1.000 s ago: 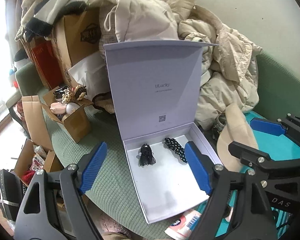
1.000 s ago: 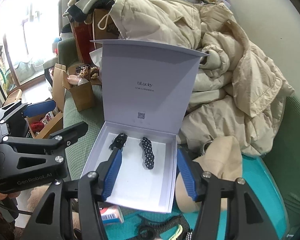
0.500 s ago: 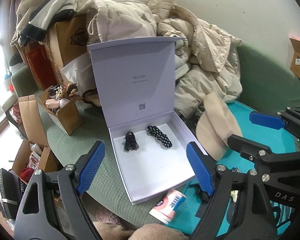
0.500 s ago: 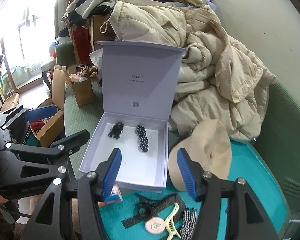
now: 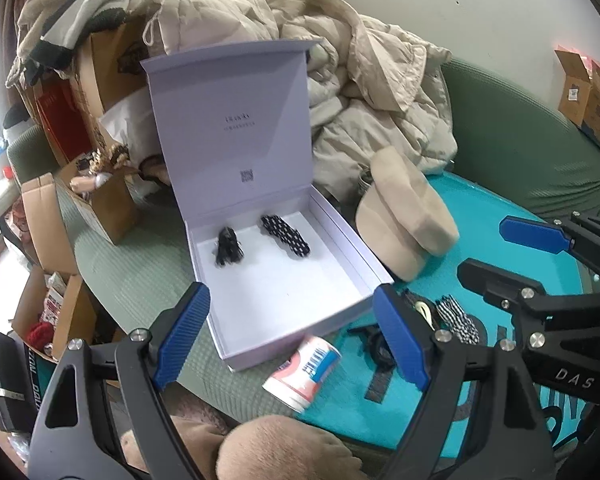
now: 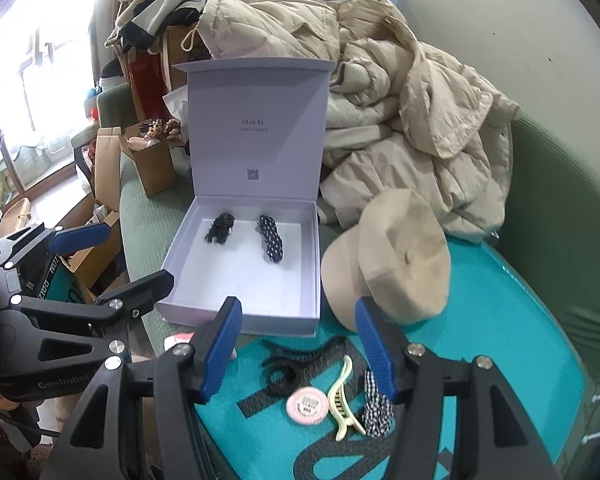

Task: Organize objects
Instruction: 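Withdraw both tools from the box back over the remaining accessories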

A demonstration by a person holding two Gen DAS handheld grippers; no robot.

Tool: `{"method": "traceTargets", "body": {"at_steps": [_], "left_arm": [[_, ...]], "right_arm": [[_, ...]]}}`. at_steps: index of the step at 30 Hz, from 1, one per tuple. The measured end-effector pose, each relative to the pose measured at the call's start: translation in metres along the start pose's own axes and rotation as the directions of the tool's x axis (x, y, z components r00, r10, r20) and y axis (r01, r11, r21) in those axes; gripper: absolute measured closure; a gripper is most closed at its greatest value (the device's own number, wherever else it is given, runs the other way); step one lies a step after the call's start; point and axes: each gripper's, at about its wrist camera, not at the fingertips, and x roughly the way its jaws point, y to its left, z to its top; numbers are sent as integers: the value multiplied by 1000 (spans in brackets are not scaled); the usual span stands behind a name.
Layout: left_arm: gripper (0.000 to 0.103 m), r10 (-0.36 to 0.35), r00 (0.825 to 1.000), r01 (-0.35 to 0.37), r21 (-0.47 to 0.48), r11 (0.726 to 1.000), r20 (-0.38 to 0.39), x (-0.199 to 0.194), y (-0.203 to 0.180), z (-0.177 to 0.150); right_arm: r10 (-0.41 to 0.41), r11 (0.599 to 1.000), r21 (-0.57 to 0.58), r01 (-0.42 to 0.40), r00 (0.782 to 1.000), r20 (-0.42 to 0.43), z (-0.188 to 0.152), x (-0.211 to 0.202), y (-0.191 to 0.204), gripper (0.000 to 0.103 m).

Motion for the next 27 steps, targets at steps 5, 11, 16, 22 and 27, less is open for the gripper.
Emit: {"method": "traceTargets", "body": {"at_steps": [5, 11, 16, 22, 27], "left_arm": [[20, -17, 999, 17, 2, 1000, -28, 6, -7, -19], [20, -24, 998, 25, 17, 1000, -66, 13, -13, -36], [20, -39, 996, 41, 18, 999, -83, 18, -17, -46], [20, -72, 991, 77, 45, 996, -115, 27, -29, -60], [20, -97, 984, 111, 88, 990, -150, 38, -48, -72]], "right_arm": [[-1, 1000, 25, 2, 1000, -23, -19, 6, -5, 43], [-6, 998, 61, 8, 999, -44, -41, 13, -12, 43], [-6, 997, 77, 11, 998, -64, -55, 19, -16, 43], [-24, 996, 85, 31, 997, -79, -72, 24, -19, 43], [-55, 993, 99, 64, 994, -93, -86, 28, -27, 43]]}}
